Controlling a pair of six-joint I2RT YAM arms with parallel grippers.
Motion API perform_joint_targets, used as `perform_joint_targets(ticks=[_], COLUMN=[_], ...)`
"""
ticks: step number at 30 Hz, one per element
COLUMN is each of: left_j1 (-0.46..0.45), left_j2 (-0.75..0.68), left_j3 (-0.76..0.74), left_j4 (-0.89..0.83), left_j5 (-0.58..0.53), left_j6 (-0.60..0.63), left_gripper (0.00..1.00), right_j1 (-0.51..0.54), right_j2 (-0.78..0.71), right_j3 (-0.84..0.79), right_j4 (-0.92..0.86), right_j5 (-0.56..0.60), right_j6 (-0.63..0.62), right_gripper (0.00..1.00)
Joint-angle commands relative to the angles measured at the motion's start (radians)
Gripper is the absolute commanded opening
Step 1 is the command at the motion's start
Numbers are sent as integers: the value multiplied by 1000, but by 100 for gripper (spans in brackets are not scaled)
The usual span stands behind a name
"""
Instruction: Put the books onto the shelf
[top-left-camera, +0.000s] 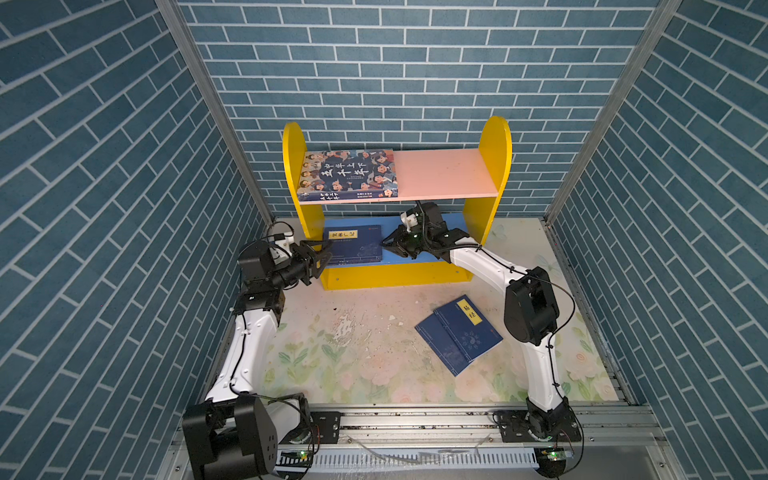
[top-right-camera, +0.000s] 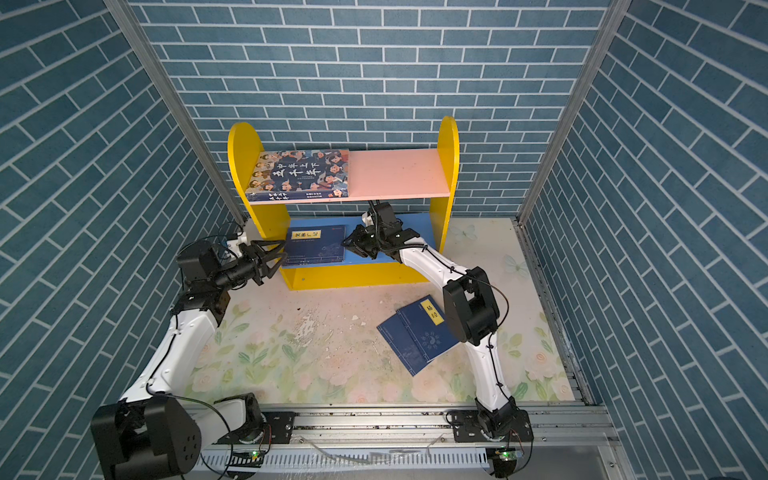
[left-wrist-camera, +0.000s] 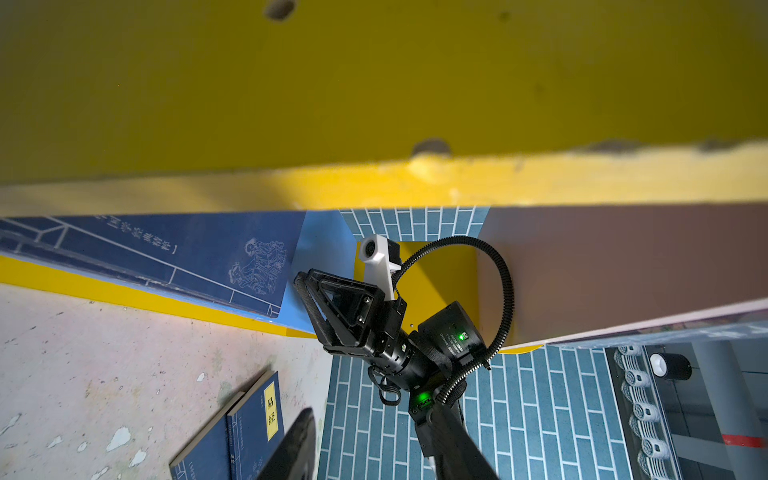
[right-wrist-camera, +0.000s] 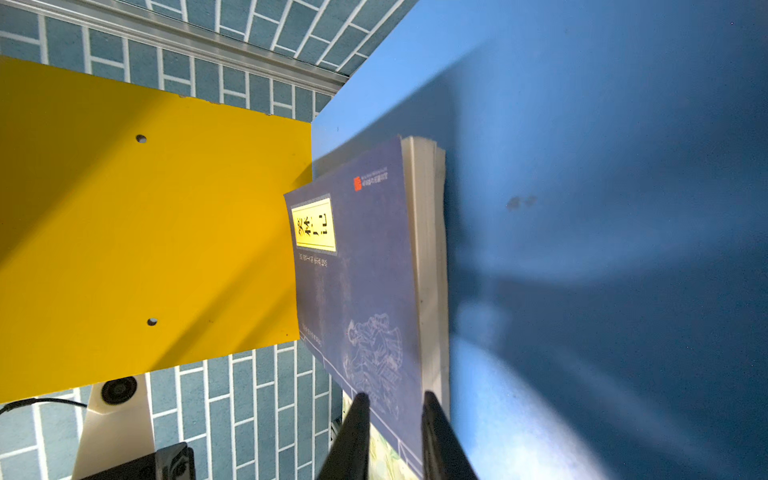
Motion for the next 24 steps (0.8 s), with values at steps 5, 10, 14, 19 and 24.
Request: perform_joint_targets(ticks=[5, 10, 14, 19, 24], left_j1=[5, 5, 5, 5, 5], left_j2=[2, 1, 4, 9, 12], left_j3=[-1, 0, -1, -4, -4], left_j4=[32, 35, 32, 37, 51], left_j5=[8, 8, 8, 6, 7], left_j6=[-4, -5, -8, -12, -25], left_gripper=[48, 48, 48, 48, 48], right_j1=[9, 12, 12, 13, 16], right_j2=[20, 22, 25, 31, 33], right_j3=[-2, 2, 4, 9, 12], right_j4=[36, 36, 32, 33, 32], right_j5=[-30, -33, -31, -36, -39], right_j6=[0, -1, 4, 7, 8], right_gripper=[23, 23, 22, 22, 22])
